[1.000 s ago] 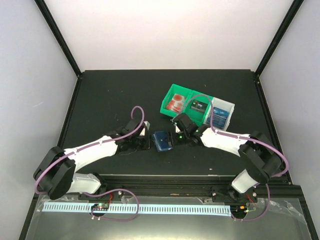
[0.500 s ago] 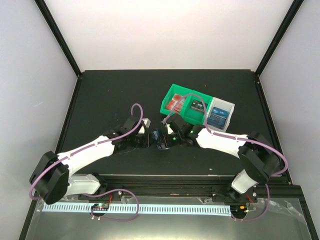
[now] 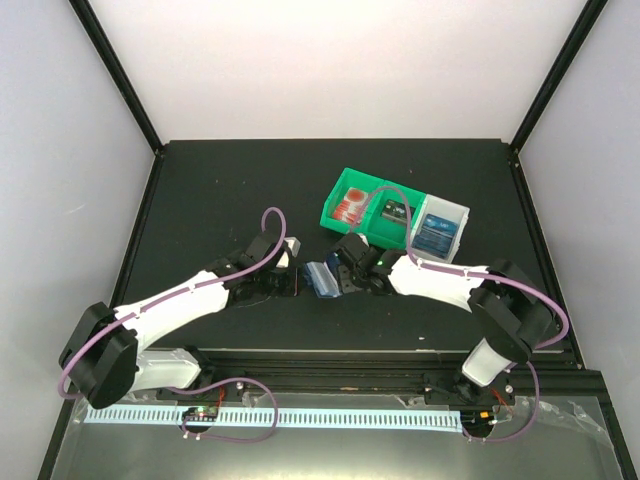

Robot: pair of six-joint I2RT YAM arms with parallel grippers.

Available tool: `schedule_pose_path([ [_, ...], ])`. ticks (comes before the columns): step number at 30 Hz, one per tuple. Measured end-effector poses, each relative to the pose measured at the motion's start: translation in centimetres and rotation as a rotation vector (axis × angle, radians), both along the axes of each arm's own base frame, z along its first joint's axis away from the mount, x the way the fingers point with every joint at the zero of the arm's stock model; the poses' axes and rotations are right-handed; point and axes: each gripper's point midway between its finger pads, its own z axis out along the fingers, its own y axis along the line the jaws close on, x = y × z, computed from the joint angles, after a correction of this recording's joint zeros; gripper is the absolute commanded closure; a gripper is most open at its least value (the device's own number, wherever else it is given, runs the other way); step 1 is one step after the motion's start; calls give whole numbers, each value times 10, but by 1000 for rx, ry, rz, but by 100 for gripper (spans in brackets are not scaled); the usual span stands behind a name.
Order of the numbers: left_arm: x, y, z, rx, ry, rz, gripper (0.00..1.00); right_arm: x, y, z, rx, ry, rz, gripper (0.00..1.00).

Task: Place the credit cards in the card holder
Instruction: Open the card holder at the center of the board.

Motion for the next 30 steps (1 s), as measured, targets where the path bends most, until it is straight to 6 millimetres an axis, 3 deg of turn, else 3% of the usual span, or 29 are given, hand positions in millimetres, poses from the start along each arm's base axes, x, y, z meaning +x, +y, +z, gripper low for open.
schedule_pose_path([
  [5, -1, 1, -1, 10, 1, -3, 98, 8, -19, 0, -91, -35, -74, 37],
  [12, -1, 2, 2, 13, -7, -14, 99, 15, -23, 8, -126, -64, -98, 34],
  [16, 0, 0, 7, 7, -20, -19, 98, 11, -7, 29, -22, -77, -22, 39],
  [19, 1, 0, 9, 6, -27, -24, 99, 7, 11, 60, 100, -111, 52, 54],
  [23, 1, 0, 9, 6, -29, -25, 98, 1, 33, 91, 240, -154, 154, 65],
  [26, 1, 0, 9, 6, -30, -27, 99, -5, 47, 91, 286, -135, 224, 66],
  [30, 1, 0, 9, 7, -30, -28, 98, -10, 56, 68, 276, -72, 265, 59],
])
